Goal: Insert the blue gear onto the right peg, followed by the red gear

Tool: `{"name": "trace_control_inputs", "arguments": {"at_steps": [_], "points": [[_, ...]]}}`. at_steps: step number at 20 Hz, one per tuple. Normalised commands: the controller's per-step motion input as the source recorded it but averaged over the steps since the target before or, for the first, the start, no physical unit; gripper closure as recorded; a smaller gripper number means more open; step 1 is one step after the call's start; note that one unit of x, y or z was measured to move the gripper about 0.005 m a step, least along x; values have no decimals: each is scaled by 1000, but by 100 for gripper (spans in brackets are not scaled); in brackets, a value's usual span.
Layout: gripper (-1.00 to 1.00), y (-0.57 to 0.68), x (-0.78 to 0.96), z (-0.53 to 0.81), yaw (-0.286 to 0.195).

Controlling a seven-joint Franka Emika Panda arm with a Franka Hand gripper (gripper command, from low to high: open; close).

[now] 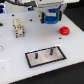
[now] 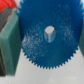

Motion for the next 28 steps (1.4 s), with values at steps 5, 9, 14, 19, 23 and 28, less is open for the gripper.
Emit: {"name": "trace_control_inputs", "arguments": {"at_steps": [5,9,14,19,23,28], "points": [[100,-195,846,351,0],[100,-206,856,215,0],[100,-211,861,119,0],[100,-221,836,44,0],[100,-224,769,-27,0],[100,-45,474,-208,0]]}}
